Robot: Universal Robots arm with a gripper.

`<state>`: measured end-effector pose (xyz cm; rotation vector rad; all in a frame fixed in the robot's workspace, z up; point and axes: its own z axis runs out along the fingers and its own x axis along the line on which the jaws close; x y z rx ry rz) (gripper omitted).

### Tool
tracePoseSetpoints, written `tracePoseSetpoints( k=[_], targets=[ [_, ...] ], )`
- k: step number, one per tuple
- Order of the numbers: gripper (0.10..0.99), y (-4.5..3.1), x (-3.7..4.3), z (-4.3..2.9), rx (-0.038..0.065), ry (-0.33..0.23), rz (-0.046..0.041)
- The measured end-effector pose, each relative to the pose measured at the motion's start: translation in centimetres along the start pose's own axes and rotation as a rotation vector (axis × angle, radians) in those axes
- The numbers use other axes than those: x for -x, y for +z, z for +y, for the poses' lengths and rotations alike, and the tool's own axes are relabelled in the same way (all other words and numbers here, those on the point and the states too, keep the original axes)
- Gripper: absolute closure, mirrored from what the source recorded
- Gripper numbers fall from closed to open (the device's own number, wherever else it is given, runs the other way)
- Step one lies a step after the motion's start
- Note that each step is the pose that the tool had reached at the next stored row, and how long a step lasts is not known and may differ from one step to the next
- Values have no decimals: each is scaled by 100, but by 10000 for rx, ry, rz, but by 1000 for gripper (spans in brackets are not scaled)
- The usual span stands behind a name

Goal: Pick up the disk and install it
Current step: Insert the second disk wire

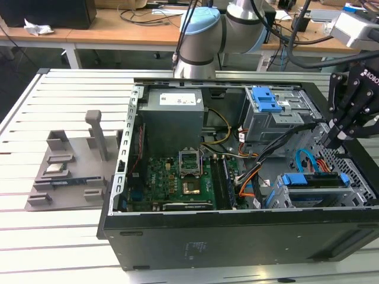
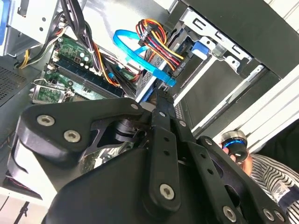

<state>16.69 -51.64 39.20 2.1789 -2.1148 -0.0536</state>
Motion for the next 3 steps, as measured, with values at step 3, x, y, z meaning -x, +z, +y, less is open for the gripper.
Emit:
tracePoseSetpoints(
  k=[3],
  targets=[
    [980, 0, 0, 0, 0, 0, -1]
  ],
)
